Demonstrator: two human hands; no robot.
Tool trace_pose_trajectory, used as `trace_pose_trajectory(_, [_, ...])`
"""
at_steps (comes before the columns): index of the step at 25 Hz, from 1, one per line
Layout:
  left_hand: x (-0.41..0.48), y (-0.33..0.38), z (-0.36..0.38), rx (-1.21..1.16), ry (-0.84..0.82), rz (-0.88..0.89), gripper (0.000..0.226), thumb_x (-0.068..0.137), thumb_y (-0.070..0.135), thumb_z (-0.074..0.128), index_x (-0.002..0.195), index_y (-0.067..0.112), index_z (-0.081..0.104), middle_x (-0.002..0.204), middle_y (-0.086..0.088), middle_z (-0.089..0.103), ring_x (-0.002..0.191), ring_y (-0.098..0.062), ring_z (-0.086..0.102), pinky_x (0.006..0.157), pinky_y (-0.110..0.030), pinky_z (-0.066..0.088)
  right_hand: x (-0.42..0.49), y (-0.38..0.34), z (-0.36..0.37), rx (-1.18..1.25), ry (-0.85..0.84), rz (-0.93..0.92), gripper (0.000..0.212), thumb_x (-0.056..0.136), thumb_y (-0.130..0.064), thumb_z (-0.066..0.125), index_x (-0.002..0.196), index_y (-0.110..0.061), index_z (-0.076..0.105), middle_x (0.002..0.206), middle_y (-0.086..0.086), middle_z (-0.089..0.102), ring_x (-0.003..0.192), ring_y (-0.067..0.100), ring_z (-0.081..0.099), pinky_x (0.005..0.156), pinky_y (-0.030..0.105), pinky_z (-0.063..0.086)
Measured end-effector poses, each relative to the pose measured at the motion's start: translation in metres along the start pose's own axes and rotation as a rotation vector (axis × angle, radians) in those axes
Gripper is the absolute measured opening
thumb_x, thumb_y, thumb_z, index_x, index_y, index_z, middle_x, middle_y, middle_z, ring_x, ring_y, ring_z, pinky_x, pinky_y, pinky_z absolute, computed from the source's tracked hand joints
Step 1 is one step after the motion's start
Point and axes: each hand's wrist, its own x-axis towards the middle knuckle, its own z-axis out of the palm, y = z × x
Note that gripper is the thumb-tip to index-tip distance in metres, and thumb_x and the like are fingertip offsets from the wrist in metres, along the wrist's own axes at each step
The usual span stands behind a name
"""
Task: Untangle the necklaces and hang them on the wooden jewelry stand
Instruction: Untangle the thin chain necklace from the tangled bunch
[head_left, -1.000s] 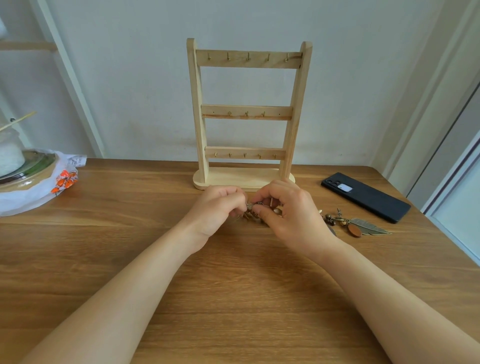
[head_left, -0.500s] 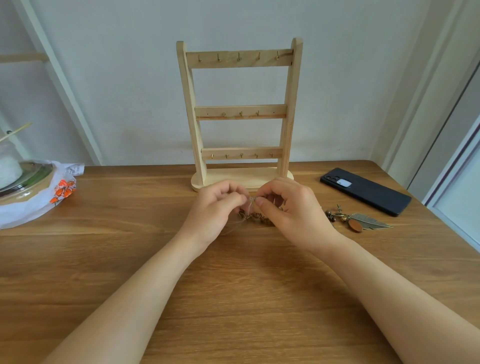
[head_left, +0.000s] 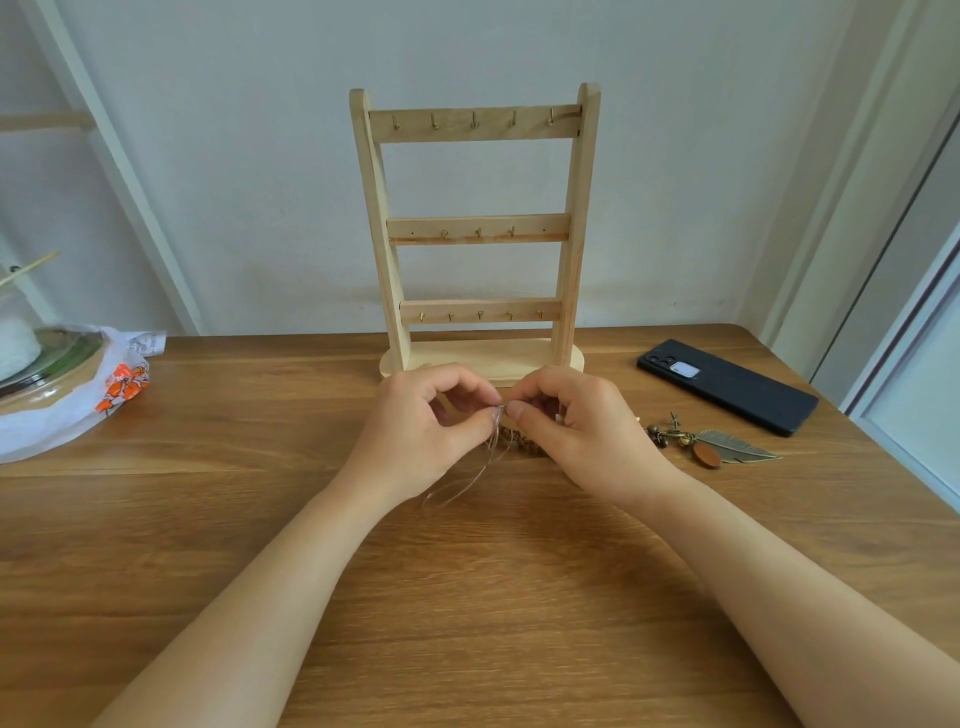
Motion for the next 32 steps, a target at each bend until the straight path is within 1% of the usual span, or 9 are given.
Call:
trace_pose_trajectory(3, [0.0004,0.0010,-0.0019,0.007,0.012,-0.020,0.016,0.081,0.012,0.080,0.079,0.027,0.076,0.076,0.013,0.072,0.075,-0.009,0.064,0.064,-0.020,0.048,-0.0008,-0.0004,0.0000,0.019,0.013,-0.027,0.010,0.092,-0.015,0.071,0.101,-0.017,0.073,0.079,-0.003,0.065,0.075,0.013,0.055,0.067,0.015,0.043])
trace_pose_trajectory(6, [0.0010,0.0028,-0.0021,-0.069,0.004,-0.085,0.012,0.081,0.010,0.080,0.078,0.021,0.076,0.073,0.014,0.071,0.065,0.000,0.059,0.060,-0.014,0.044,-0.0015,-0.0010,-0.0001,0.022,0.033,-0.066,0.013,0.089,-0.014,0.074,0.101,-0.018,0.073,0.076,-0.003,0.066,0.074,0.014,0.059,0.069,0.015,0.044])
trace_pose_trajectory(9, [0.0002,0.0033,-0.0016,-0.071,0.016,-0.073,0.013,0.079,0.013,0.082,0.076,0.024,0.074,0.075,0.014,0.071,0.071,-0.004,0.061,0.062,-0.016,0.044,-0.0006,0.0001,-0.0005,0.033,0.023,-0.059,0.010,0.089,-0.012,0.074,0.097,-0.017,0.074,0.075,-0.003,0.069,0.074,0.012,0.062,0.069,0.013,0.044])
trace_pose_trajectory(12, [0.0003,0.0033,-0.0031,0.038,0.073,0.030,0.020,0.076,0.014,0.083,0.074,0.029,0.070,0.077,0.018,0.068,0.079,-0.008,0.058,0.067,-0.013,0.040,0.0002,-0.0012,-0.0005,0.083,0.012,-0.030,0.005,0.090,-0.013,0.074,0.093,-0.016,0.073,0.075,-0.003,0.070,0.072,0.007,0.061,0.069,0.011,0.043])
trace_pose_trajectory(14, [-0.0004,0.0049,-0.0035,0.054,0.059,0.046,0.023,0.076,0.012,0.083,0.072,0.030,0.070,0.074,0.020,0.067,0.077,-0.005,0.056,0.068,-0.011,0.039,0.0001,-0.0006,-0.0003,0.093,-0.008,-0.023,0.004,0.090,-0.013,0.073,0.093,-0.015,0.074,0.076,-0.004,0.071,0.072,0.004,0.061,0.069,0.010,0.043])
trace_pose_trajectory(19, [-0.0011,0.0076,-0.0028,0.026,0.009,-0.003,0.023,0.076,0.009,0.083,0.070,0.027,0.069,0.068,0.020,0.065,0.070,0.002,0.055,0.065,-0.009,0.040,0.0002,0.0007,-0.0007,0.062,-0.041,-0.045,0.009,0.091,-0.011,0.071,0.097,-0.015,0.077,0.077,-0.007,0.072,0.073,0.002,0.061,0.071,0.009,0.042])
trace_pose_trajectory(24, [-0.0005,0.0051,-0.0032,0.050,-0.022,-0.028,0.020,0.075,0.011,0.082,0.069,0.026,0.070,0.067,0.020,0.064,0.065,-0.001,0.051,0.061,-0.010,0.038,0.0003,0.0010,-0.0015,-0.008,-0.057,-0.062,0.013,0.091,-0.012,0.072,0.101,-0.018,0.078,0.084,-0.011,0.074,0.081,0.004,0.064,0.074,0.007,0.041])
trace_pose_trajectory(29, [-0.0004,0.0049,-0.0002,-0.034,-0.100,-0.040,0.019,0.075,0.003,0.075,0.068,0.018,0.066,0.067,0.007,0.063,0.062,-0.003,0.051,0.059,-0.015,0.040,-0.0017,-0.0005,-0.0002,-0.035,-0.062,-0.068,0.014,0.091,-0.009,0.071,0.099,-0.018,0.077,0.083,-0.011,0.073,0.084,0.006,0.064,0.076,0.006,0.041])
trace_pose_trajectory(32, [-0.0001,0.0030,0.0023,-0.117,-0.115,-0.064,0.011,0.074,0.010,0.068,0.067,0.017,0.063,0.068,-0.002,0.061,0.063,-0.007,0.050,0.059,-0.018,0.040,-0.0027,0.0014,0.0007,-0.001,-0.049,-0.045,0.013,0.091,-0.007,0.071,0.096,-0.018,0.075,0.078,-0.009,0.071,0.079,0.005,0.063,0.073,0.008,0.042])
